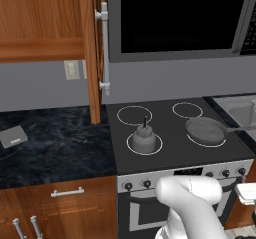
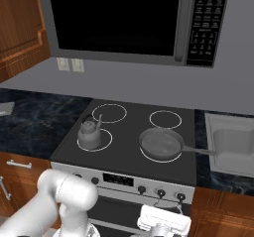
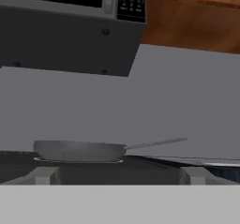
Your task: Pick the pan from the cabinet and place it on the stove. Then turn on the stove burner for the pan.
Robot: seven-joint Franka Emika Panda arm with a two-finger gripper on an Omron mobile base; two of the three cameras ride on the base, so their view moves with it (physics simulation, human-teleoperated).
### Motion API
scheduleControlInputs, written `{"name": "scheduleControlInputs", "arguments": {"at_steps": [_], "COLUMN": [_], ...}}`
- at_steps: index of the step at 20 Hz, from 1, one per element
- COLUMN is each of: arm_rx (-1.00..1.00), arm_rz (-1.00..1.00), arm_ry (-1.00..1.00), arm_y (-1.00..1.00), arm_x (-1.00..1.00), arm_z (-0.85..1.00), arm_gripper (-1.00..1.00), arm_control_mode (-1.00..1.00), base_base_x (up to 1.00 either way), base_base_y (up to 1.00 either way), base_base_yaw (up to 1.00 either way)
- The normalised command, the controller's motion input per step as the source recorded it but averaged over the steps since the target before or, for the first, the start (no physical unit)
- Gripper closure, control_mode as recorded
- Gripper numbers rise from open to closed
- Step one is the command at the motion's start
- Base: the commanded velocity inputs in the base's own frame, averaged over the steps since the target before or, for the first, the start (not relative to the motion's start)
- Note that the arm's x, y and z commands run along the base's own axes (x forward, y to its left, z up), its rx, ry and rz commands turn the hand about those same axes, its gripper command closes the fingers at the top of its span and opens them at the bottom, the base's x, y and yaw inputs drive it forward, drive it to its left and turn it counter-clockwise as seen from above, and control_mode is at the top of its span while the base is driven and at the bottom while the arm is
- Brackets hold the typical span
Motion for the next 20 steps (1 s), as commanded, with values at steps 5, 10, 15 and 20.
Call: {"name": "scheduleControlInputs", "arguments": {"at_steps": [5,10,15,20], "arm_rx": [-0.1,-0.09,-0.09,-0.04], "arm_rz": [-0.04,-0.08,-0.06,-0.01], "arm_ry": [0.1,0.11,0.13,0.14], "arm_y": [0.0,-0.08,-0.14,-0.23], "arm_x": [0.2,0.26,0.27,0.19], "arm_z": [-0.03,-0.13,-0.21,-0.34], "arm_gripper": [-1.0,-1.0,-1.0,-1.0], "arm_control_mode": [-1.0,-1.0,-1.0,-1.0], "base_base_x": [0.0,0.0,0.0,0.0], "base_base_y": [0.0,0.0,0.0,0.0], "base_base_yaw": [0.0,0.0,0.0,0.0]}}
